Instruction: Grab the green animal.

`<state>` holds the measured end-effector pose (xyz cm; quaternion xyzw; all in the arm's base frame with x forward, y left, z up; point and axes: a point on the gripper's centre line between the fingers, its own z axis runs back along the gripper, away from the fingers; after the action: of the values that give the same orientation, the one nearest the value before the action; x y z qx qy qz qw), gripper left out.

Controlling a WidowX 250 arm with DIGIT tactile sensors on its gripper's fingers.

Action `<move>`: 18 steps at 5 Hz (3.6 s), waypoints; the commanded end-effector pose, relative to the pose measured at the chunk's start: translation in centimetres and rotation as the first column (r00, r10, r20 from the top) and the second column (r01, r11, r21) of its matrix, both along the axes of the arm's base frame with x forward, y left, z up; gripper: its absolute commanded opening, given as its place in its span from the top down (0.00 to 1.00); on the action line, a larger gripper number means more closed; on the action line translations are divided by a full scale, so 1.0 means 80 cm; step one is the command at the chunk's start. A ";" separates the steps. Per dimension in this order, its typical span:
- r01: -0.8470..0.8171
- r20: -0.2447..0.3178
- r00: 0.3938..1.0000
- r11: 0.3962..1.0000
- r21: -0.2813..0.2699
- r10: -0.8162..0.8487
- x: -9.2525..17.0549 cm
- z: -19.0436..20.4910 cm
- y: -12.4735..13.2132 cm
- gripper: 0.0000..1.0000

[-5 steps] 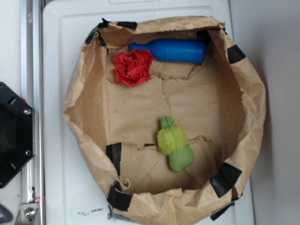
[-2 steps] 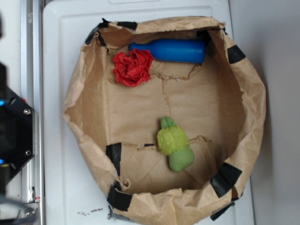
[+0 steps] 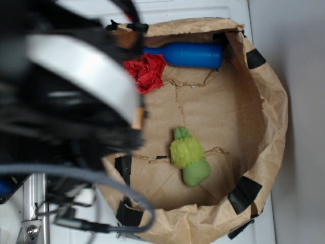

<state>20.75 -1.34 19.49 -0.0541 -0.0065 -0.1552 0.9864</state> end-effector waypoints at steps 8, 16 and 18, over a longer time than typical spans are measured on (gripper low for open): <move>0.470 0.118 0.862 0.865 0.177 -0.493 0.079 -0.093 0.022 0.00; 0.753 0.023 0.640 0.633 0.182 -0.768 0.070 -0.213 -0.053 0.00; 0.709 0.043 0.688 0.683 0.174 -0.725 0.075 -0.215 -0.043 1.00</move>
<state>26.60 -4.32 1.98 0.0199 -0.0210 -0.5324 0.8460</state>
